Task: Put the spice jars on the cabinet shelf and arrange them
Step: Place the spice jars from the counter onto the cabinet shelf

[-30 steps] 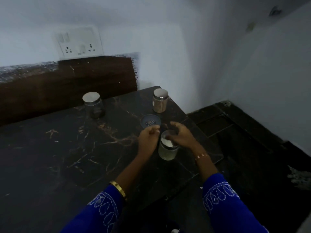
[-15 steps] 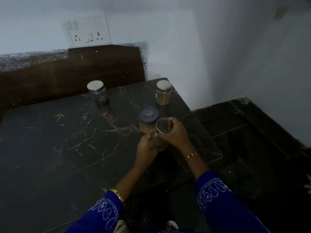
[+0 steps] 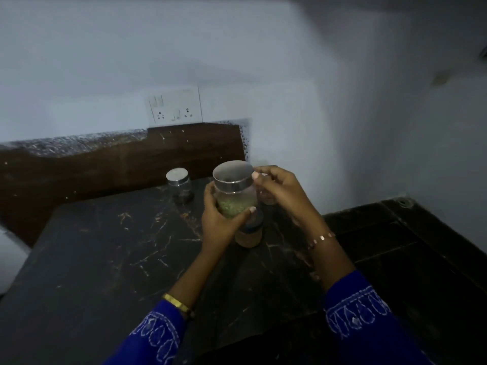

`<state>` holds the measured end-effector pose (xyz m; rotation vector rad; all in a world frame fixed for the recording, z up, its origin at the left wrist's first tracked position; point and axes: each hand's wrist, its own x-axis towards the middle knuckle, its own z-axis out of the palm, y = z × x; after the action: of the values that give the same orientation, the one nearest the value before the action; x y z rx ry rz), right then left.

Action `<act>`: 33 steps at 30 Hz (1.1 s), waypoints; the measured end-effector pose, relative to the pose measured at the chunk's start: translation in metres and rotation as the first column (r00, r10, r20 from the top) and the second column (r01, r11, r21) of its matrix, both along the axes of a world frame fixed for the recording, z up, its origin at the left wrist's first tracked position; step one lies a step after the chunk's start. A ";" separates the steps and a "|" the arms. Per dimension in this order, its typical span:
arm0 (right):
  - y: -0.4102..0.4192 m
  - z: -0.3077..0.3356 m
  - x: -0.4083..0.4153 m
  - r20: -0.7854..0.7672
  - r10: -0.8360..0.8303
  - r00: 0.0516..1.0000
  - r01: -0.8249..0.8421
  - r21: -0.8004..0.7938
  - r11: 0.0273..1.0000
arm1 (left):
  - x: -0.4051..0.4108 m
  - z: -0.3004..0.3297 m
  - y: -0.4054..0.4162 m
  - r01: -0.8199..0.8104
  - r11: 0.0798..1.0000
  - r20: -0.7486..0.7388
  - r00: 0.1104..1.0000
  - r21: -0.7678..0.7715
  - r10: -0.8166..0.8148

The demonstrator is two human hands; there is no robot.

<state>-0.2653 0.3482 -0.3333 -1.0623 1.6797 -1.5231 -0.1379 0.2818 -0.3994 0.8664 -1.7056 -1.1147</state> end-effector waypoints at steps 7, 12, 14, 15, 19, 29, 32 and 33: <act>0.001 -0.008 -0.009 0.189 0.165 0.968 -0.159 -0.047 0.986 | 0.004 0.037 -0.016 0.408 0.844 -0.439 0.867 0.348 -0.238; 0.002 -0.006 0.003 0.224 0.159 0.962 -0.124 -0.159 0.979 | 0.001 0.047 -0.019 0.445 0.846 -0.462 0.841 0.294 -0.282; 0.000 -0.006 0.008 0.192 0.124 0.974 -0.085 -0.201 0.976 | -0.002 0.050 -0.018 0.368 0.885 -0.454 0.865 0.284 -0.214; -0.002 -0.007 0.010 0.178 0.119 0.977 -0.079 -0.220 0.972 | -0.002 0.053 -0.016 0.322 0.906 -0.452 0.875 0.274 -0.175; -0.012 -0.002 0.013 0.172 0.169 0.971 -0.117 -0.275 0.954 | 0.003 0.062 -0.019 0.209 0.948 -0.354 0.928 0.241 -0.115; -0.075 0.032 0.011 0.180 0.213 0.960 -0.141 -0.345 0.928 | 0.003 0.093 -0.083 0.016 0.997 -0.222 0.974 -0.071 -0.032; -0.099 0.056 0.008 0.121 0.158 0.980 -0.107 -0.350 0.930 | -0.002 0.113 -0.110 0.026 0.991 -0.191 0.980 -0.132 -0.052; -0.108 0.066 0.008 0.093 0.136 0.986 -0.095 -0.351 0.931 | -0.003 0.122 -0.119 0.026 0.987 -0.186 0.981 -0.157 -0.055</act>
<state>-0.2577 0.2403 -0.2677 -1.2008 1.2734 -1.8072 -0.1409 0.1624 -0.2775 0.6116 -1.6318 -1.0428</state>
